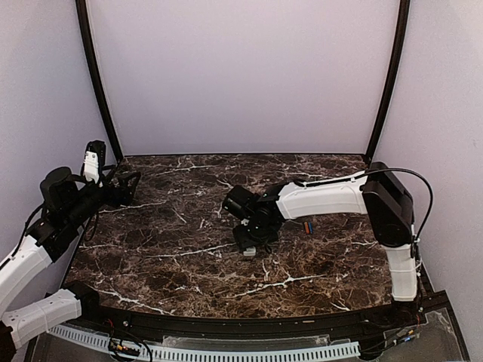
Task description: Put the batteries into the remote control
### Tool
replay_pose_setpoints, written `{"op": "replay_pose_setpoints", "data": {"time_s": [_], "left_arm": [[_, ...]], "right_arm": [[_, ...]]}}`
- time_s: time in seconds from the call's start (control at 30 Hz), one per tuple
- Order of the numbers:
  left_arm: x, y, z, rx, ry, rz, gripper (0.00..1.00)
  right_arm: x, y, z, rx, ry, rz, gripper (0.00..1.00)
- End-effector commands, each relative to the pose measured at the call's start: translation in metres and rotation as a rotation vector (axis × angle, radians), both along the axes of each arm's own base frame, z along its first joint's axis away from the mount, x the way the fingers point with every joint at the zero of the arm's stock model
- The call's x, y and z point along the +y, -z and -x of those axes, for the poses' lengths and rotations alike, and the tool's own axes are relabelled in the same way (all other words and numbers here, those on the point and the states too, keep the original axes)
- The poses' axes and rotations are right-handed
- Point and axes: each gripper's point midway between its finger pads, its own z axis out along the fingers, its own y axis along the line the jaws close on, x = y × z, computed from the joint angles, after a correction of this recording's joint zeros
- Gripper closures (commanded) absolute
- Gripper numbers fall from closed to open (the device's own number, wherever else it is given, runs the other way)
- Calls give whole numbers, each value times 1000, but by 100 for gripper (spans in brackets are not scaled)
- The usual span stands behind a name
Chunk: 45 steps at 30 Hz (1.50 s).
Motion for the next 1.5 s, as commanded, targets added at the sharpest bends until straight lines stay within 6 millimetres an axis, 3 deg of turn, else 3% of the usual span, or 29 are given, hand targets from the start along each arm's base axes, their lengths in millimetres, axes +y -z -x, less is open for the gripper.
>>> {"op": "replay_pose_setpoints", "data": {"time_s": [0.0,0.23,0.4,0.57,0.67,0.73,0.83,0.93,1.07,1.2,1.3,1.47], "left_arm": [[-7,-1,2,-21,40,-15,8],[-20,7,6,-27,105,-108,10],[-38,9,12,-40,197,-175,11],[-88,26,39,-110,483,-416,13],[-127,60,82,-184,767,-664,13],[-142,72,96,-278,871,-805,10],[-158,65,98,-356,943,-885,2],[-171,61,107,-416,1022,-911,1],[-185,72,105,-469,1054,-1016,6],[-188,85,98,-448,1050,-1078,21],[-192,81,100,-462,1044,-1066,29],[-189,81,96,-448,1019,-1085,54]], "right_arm": [[1,9,7,28,-3,0,36],[-4,26,10,55,-9,21,50],[-6,13,6,48,-46,-3,68],[10,-32,13,110,-231,-184,82],[17,-67,26,140,-359,-270,89],[25,-93,47,187,-470,-359,91],[35,-125,77,273,-592,-493,93],[40,-147,103,330,-676,-569,96],[45,-163,124,334,-752,-586,96],[51,-171,129,328,-773,-606,96],[54,-174,133,322,-796,-617,96],[57,-180,133,304,-810,-633,96]]}}
